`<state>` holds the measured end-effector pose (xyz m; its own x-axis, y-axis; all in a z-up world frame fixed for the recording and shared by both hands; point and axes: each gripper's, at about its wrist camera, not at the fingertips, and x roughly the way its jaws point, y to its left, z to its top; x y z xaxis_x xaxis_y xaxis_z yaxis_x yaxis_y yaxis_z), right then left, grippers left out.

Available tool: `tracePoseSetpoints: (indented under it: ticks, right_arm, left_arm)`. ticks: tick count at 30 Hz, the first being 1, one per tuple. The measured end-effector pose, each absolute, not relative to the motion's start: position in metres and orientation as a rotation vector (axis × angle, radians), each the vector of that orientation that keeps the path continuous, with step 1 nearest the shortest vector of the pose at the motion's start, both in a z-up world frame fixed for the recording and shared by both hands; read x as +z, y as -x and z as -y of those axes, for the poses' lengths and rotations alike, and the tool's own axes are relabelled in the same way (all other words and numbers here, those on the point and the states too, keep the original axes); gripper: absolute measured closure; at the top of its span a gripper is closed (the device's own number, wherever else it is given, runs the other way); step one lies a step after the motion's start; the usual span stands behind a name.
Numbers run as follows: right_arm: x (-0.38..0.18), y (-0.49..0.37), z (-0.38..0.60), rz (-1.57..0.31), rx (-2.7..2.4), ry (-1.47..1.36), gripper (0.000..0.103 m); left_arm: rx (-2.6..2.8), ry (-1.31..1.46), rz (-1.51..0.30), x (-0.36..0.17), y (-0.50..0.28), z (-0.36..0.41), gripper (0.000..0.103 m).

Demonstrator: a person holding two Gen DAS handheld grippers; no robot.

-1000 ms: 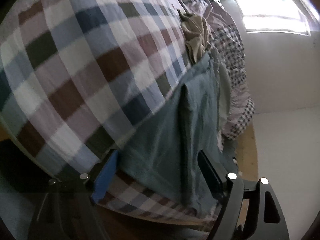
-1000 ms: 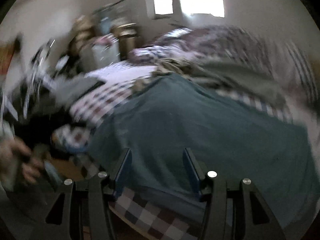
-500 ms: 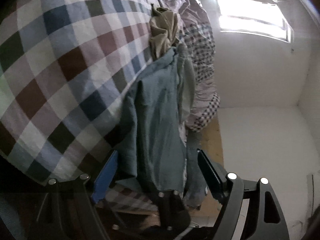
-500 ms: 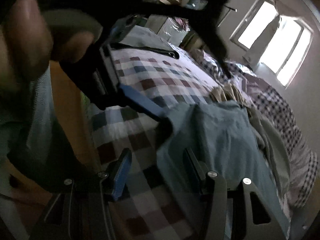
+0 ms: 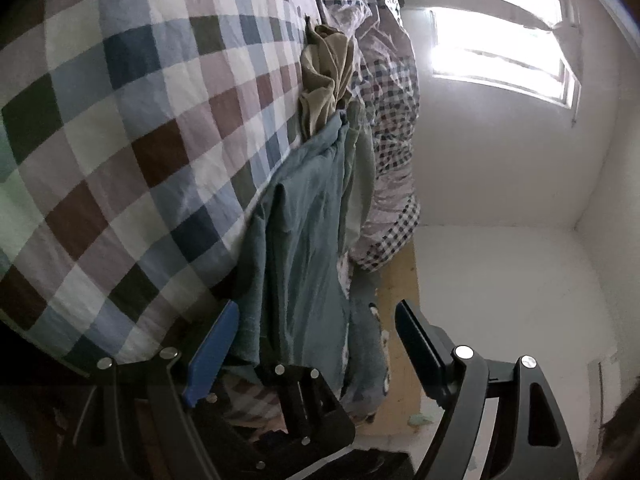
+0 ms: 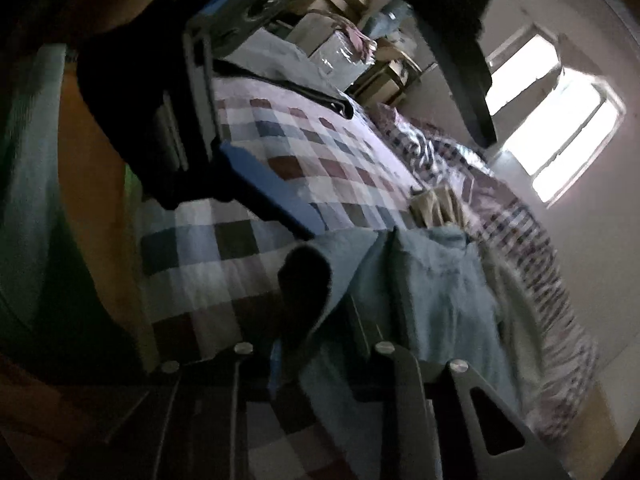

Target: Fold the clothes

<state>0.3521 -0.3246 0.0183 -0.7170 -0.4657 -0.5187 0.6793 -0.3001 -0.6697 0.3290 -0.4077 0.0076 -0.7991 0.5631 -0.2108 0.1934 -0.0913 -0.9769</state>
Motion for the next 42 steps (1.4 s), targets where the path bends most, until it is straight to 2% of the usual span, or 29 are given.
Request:
tracePoseSetpoints:
  ticks: [7,8,9,11,17,19,21,24,27,28,31,32,34,35,36,38,42]
  right_arm:
    - [0.020,-0.347,0.323,-1.235,-2.115,-0.248,0.079]
    - [0.023,-0.346,0.321,-1.214,-2.120,-0.251,0.081]
    - [0.026,-0.346,0.320,-1.198,-2.125,-0.246,0.090]
    - [0.033,-0.346,0.319,-1.171,-2.130,-0.236,0.100]
    - [0.049,-0.353,0.320,-1.109,-2.112,-0.216,0.101]
    - [0.050,-0.354,0.320,-1.106,-2.100,-0.226,0.101]
    - [0.049,-0.355,0.320,-1.104,-2.088,-0.239,0.101]
    - [0.047,-0.356,0.319,-1.105,-2.072,-0.247,0.101]
    - [0.046,-0.358,0.317,-1.114,-2.060,-0.250,0.101]
    - [0.045,-0.360,0.316,-1.125,-2.056,-0.248,0.101]
    - [0.043,-0.364,0.311,-1.158,-2.044,-0.241,0.100]
    - [0.042,-0.366,0.309,-1.172,-2.044,-0.236,0.095]
    - [0.039,-0.368,0.303,-1.203,-2.083,-0.221,0.079]
    - [0.039,-0.369,0.300,-1.202,-2.101,-0.215,0.062]
    - [0.040,-0.368,0.298,-1.203,-2.133,-0.201,0.053]
    - [0.043,-0.363,0.297,-1.206,-2.184,-0.192,0.050]
    - [0.044,-0.346,0.304,-1.213,-2.248,-0.232,0.049]
  left_arm:
    - [1.908,0.782,1.903,0.007,-0.330,0.408,0.020]
    - [1.919,0.791,1.910,0.006,-0.331,0.409,0.020]
    - [1.929,0.799,1.918,0.005,-0.332,0.409,0.020]
    - [1.951,0.837,1.929,0.001,-0.332,0.410,0.020]
    - [2.003,0.957,1.906,-0.004,-0.323,0.404,0.020]
    - [2.007,0.993,1.910,-0.007,-0.320,0.402,0.024]
    - [2.011,1.038,1.898,-0.010,-0.317,0.399,0.042]
    - [2.029,1.096,1.876,-0.012,-0.313,0.394,0.061]
    - [2.042,1.112,1.866,-0.011,-0.314,0.392,0.075]
    - [2.047,1.114,1.864,-0.011,-0.314,0.392,0.086]
    - [2.078,1.109,1.864,-0.009,-0.318,0.394,0.100]
    - [2.088,1.101,1.867,-0.009,-0.322,0.396,0.100]
    - [2.092,1.078,1.867,-0.006,-0.325,0.397,0.100]
    - [2.094,1.074,1.859,-0.004,-0.324,0.396,0.100]
    - [2.092,1.066,1.850,-0.002,-0.323,0.395,0.100]
    - [2.087,1.042,1.836,0.002,-0.323,0.393,0.100]
    - [2.085,1.005,1.803,0.010,-0.324,0.391,0.101]
